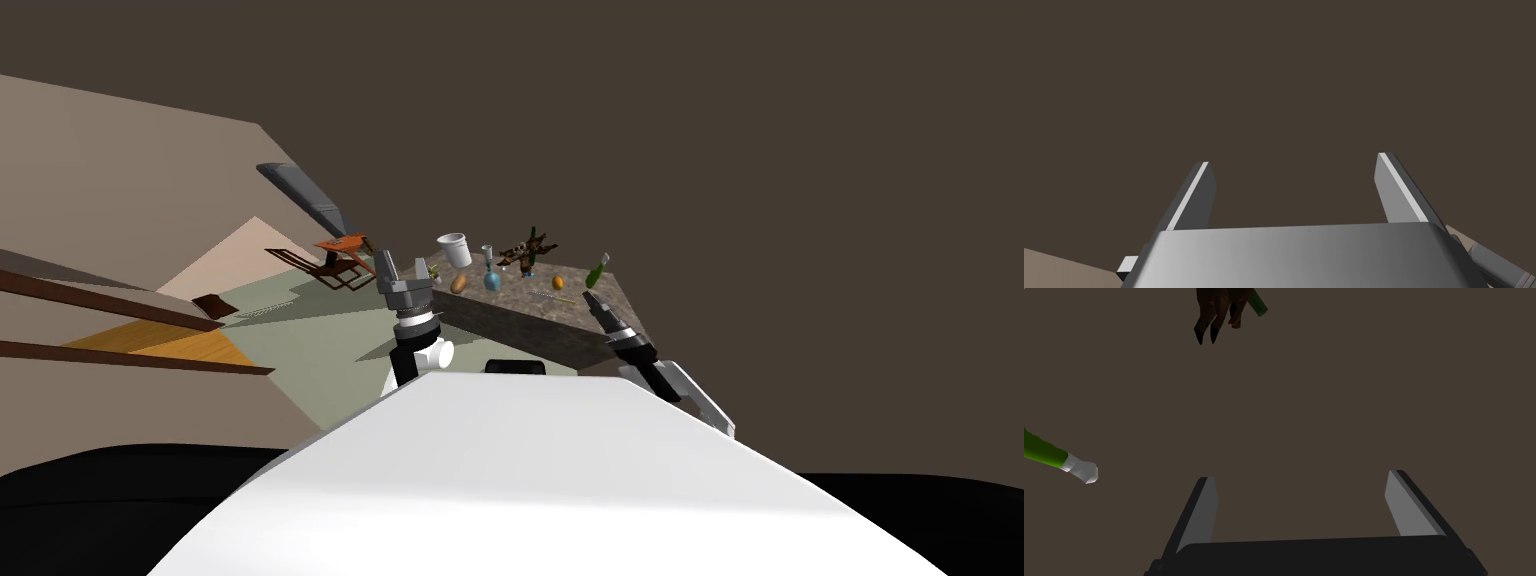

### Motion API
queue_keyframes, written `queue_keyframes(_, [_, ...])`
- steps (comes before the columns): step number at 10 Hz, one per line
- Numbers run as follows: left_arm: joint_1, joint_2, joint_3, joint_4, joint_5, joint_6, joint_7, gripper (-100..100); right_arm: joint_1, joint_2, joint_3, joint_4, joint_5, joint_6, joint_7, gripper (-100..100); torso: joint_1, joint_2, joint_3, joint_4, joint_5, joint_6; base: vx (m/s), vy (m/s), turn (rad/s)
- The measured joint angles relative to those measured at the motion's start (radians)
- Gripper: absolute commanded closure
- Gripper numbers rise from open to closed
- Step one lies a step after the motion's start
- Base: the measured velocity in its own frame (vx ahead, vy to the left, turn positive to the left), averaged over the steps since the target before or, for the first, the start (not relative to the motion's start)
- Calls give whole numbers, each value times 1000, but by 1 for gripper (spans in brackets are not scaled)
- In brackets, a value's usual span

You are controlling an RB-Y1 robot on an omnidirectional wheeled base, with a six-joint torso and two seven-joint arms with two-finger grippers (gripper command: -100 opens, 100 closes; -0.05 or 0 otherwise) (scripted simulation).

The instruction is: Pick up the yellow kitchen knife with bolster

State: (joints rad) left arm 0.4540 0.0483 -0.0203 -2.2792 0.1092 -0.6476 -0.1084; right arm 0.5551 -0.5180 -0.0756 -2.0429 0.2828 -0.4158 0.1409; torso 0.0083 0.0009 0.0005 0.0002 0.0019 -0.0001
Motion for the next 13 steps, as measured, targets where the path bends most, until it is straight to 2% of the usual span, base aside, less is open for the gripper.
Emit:
queue_keyframes(6, [0,0,0,0,0,0,0,0,10,-147,-16,51,66,-4,63,-100,-1,0,0,0,0,0,5,103,86])
queue_keyframes(8, [0,0,0,0,0,0,0,0,1,-196,-15,83,90,-5,83,-100,-2,1,0,0,0,0,-2,98,88])
queue_keyframes(10, [0,0,0,0,0,0,0,0,15,-248,-21,90,112,0,99,-100,-1,0,0,0,0,0,17,109,77])
queue_keyframes(13, [0,0,0,0,0,0,0,0,18,-317,-24,128,143,-2,123,-100,-3,-1,0,0,0,1,17,96,92])
